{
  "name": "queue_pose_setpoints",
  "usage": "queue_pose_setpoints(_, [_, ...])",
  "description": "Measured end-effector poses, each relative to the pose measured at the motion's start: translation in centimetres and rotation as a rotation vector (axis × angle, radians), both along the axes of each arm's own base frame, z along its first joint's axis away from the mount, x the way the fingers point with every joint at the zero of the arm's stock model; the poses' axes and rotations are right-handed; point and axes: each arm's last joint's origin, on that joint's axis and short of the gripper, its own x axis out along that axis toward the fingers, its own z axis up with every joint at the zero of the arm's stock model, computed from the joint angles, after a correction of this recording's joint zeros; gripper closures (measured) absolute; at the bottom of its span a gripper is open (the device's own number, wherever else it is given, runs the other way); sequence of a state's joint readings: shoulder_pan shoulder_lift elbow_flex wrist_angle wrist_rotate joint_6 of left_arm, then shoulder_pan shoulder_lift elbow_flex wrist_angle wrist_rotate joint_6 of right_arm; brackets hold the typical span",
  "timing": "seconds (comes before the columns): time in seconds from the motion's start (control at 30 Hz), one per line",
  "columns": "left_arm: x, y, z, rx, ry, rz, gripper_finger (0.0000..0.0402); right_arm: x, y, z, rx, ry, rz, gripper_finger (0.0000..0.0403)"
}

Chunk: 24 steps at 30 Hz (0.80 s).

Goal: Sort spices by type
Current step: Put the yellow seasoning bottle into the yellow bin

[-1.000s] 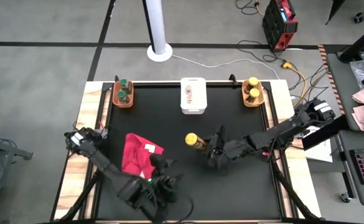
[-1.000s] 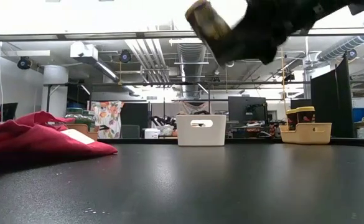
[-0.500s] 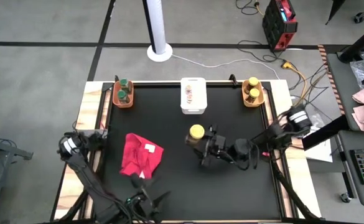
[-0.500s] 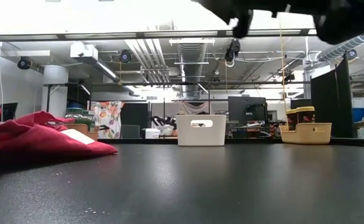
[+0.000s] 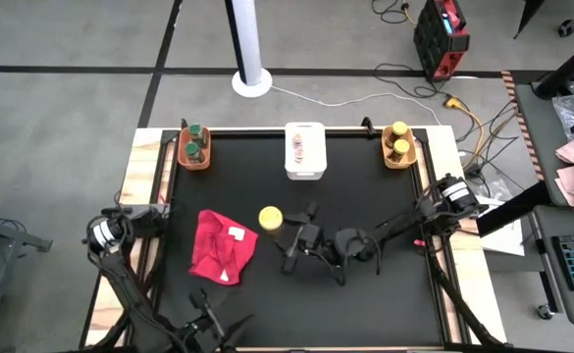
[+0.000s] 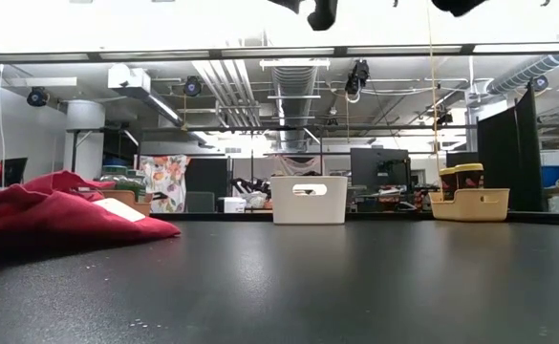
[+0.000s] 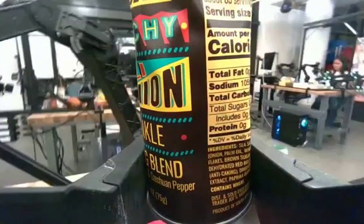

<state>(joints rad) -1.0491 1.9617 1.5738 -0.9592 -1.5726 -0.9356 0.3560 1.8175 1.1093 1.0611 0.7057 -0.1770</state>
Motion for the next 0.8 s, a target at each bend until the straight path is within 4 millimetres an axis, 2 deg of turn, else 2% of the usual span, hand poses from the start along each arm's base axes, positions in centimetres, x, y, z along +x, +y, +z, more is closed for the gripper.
queue_pose_setpoints(0.13, [-0.5, -0.3, 0.0, -0.003, -0.002, -0.015, 0.0112, 0.4, 0.2, 0.7, -0.005, 0.038, 0.004, 0.0192])
queue_pose_setpoints(0.8, [-0.2, -0.1, 0.0, -0.017, -0.009, -0.005, 0.0112, -0.9, 3.7, 0.2, 0.001, 0.064, 0.098, 0.0192])
